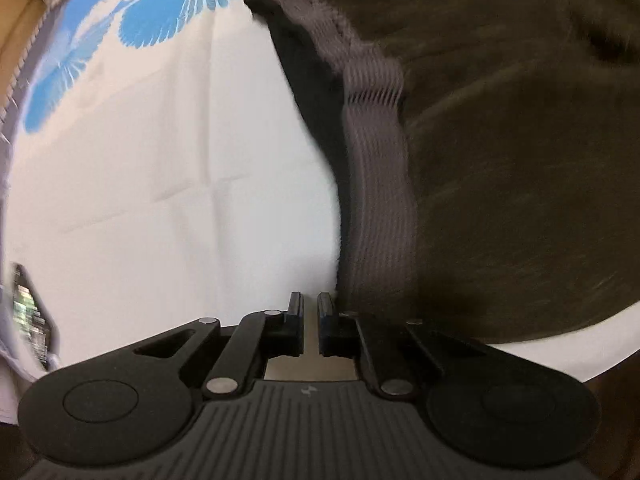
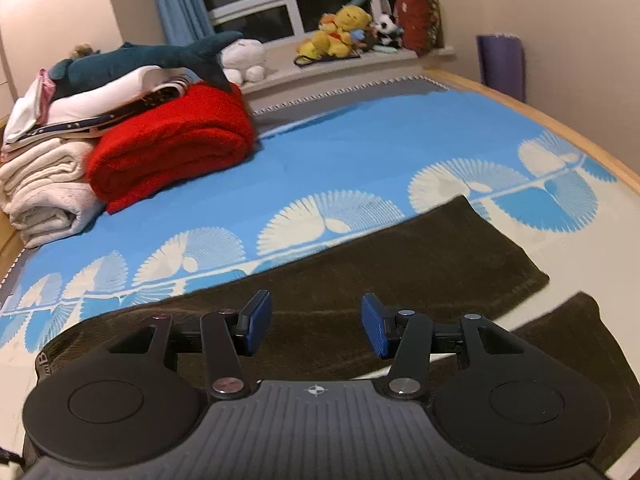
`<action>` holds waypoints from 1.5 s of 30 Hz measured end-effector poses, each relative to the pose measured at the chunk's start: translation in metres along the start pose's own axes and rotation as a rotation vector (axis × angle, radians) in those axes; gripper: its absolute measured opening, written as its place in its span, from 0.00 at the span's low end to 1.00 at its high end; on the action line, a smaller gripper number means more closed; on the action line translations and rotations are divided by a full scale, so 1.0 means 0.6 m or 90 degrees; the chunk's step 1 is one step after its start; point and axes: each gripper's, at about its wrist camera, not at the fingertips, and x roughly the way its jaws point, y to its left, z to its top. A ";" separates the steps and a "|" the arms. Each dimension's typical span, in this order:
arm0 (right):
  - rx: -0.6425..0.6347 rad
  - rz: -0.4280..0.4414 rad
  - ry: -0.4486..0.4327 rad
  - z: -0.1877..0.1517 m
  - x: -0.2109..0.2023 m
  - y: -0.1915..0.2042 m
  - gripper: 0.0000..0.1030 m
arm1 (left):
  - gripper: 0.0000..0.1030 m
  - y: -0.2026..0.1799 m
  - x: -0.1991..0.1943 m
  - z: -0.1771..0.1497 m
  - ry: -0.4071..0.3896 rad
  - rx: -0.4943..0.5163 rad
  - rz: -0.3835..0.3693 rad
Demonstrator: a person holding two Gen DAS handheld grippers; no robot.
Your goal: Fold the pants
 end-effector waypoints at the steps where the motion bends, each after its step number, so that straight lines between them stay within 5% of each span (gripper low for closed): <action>1: 0.001 -0.002 0.004 -0.001 0.000 -0.003 0.50 | 0.10 0.004 -0.010 0.001 -0.025 -0.006 0.002; 4: -0.012 -0.008 0.012 -0.007 -0.001 -0.006 0.51 | 0.16 0.021 -0.072 0.009 -0.156 -0.053 -0.023; 7: -0.043 -0.007 0.013 -0.009 -0.002 0.001 0.51 | 0.20 0.009 -0.092 0.013 -0.204 -0.047 -0.112; 9: -0.062 -0.013 0.014 -0.010 0.000 0.006 0.51 | 0.26 -0.016 -0.071 0.012 -0.178 0.013 -0.138; 11: -0.064 -0.015 0.019 -0.011 0.002 0.008 0.51 | 0.30 -0.046 -0.020 0.009 -0.081 0.072 -0.107; 13: -0.060 -0.015 0.023 -0.011 0.004 0.008 0.51 | 0.31 -0.066 -0.017 0.001 -0.081 0.136 -0.072; 14: -0.059 -0.015 0.023 -0.011 0.004 0.008 0.51 | 0.31 -0.063 -0.023 0.006 -0.079 0.118 -0.077; 18: -0.063 -0.016 0.024 -0.011 0.005 0.005 0.51 | 0.33 -0.054 -0.070 0.022 -0.153 0.084 -0.152; 20: -0.065 -0.021 0.026 -0.010 0.007 0.002 0.51 | 0.34 -0.064 -0.065 0.028 -0.137 0.095 -0.187; 22: -0.063 -0.026 0.030 -0.011 0.010 -0.002 0.51 | 0.39 -0.096 -0.039 0.020 -0.083 0.152 -0.153; 24: -0.058 -0.030 0.033 -0.011 0.010 -0.007 0.51 | 0.42 -0.116 -0.039 0.012 -0.094 0.216 -0.116; 32: -0.039 -0.045 0.035 -0.013 0.007 -0.028 0.51 | 0.48 -0.104 -0.105 0.053 -0.196 0.131 -0.128; 39: -0.050 -0.057 0.028 -0.012 0.007 -0.034 0.50 | 0.69 -0.123 -0.177 0.089 -0.334 0.073 -0.123; 45: -0.046 -0.069 -0.004 -0.007 0.002 -0.031 0.50 | 0.71 -0.161 -0.190 0.128 -0.396 0.037 -0.127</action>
